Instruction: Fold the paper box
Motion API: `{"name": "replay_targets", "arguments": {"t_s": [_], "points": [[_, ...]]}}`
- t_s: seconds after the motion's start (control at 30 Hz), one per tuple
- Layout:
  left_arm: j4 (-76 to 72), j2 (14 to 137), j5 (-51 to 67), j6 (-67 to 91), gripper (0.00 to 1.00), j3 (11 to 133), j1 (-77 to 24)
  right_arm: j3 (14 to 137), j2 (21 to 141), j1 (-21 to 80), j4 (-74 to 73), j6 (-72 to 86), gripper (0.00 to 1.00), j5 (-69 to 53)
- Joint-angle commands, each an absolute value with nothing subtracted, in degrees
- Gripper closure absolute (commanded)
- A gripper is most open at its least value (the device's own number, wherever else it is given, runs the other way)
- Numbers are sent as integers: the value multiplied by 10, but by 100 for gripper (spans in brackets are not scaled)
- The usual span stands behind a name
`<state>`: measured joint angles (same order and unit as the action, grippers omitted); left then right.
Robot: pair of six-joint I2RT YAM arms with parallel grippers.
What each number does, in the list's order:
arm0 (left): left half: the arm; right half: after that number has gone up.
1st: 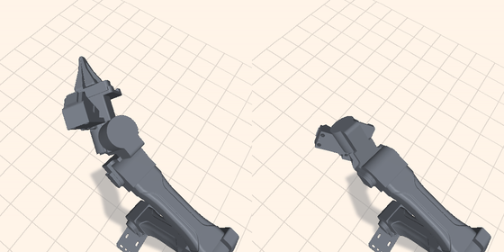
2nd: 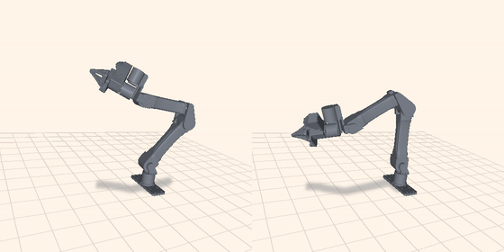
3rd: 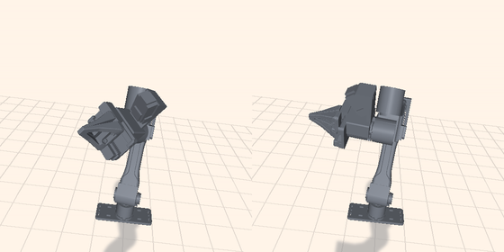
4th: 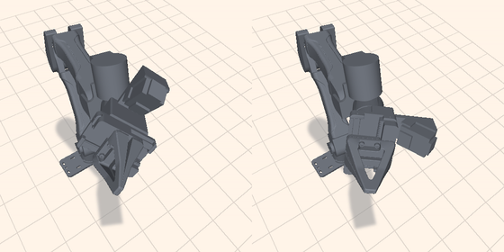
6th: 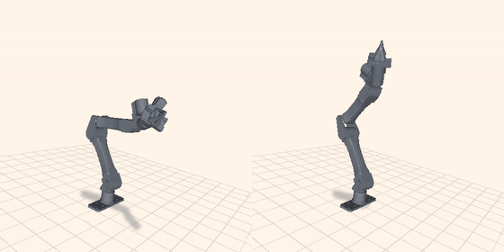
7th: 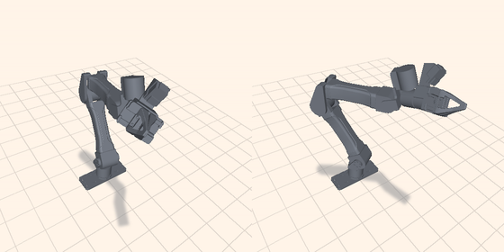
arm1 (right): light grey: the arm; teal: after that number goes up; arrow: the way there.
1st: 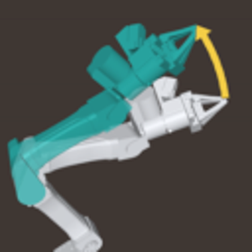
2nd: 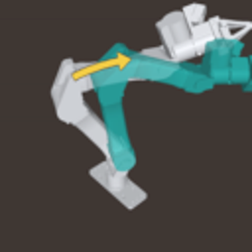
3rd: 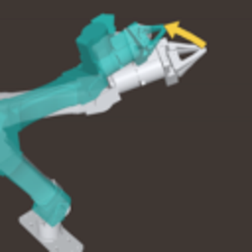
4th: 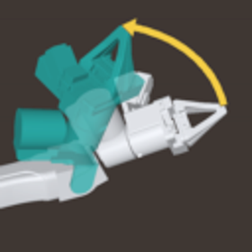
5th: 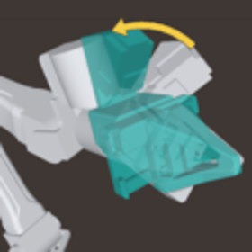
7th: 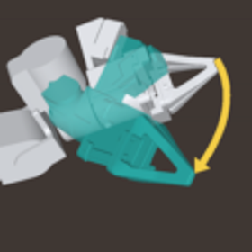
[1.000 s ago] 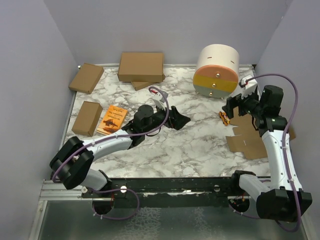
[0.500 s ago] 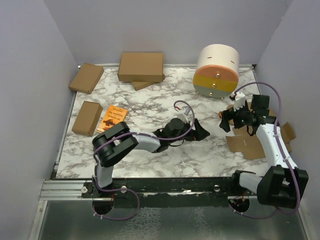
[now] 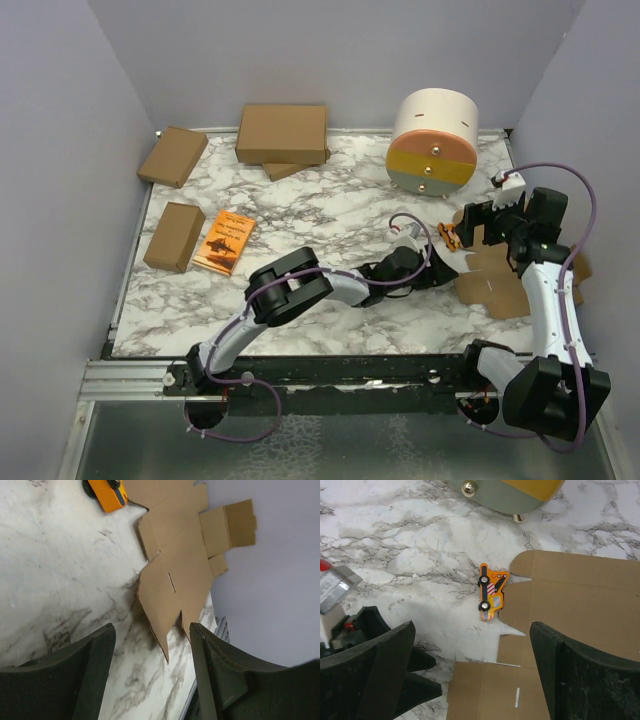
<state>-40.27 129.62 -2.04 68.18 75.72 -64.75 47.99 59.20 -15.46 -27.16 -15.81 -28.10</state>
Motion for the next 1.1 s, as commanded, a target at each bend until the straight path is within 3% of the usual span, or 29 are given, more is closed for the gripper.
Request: {"name": "replay_targets", "arguments": {"t_s": [0.0,0.4,0.57,0.83,1.07], "points": [[-364,1338,-47,710,37,823,-653,470,582,-158,-240,-131,1,-265],[-330,1423,-18,757,65,942,-656,467,575,-159,-239,-128,1,-275],[-340,1403,-9,724,100,932,-656,468,572,-159,-242,-130,1,-296],[-413,1279,-9,567,100,817,-656,496,550,-159,-276,-157,1,-386],[-489,1152,-27,442,100,647,-655,619,585,-159,-383,-231,1,-610]]}}
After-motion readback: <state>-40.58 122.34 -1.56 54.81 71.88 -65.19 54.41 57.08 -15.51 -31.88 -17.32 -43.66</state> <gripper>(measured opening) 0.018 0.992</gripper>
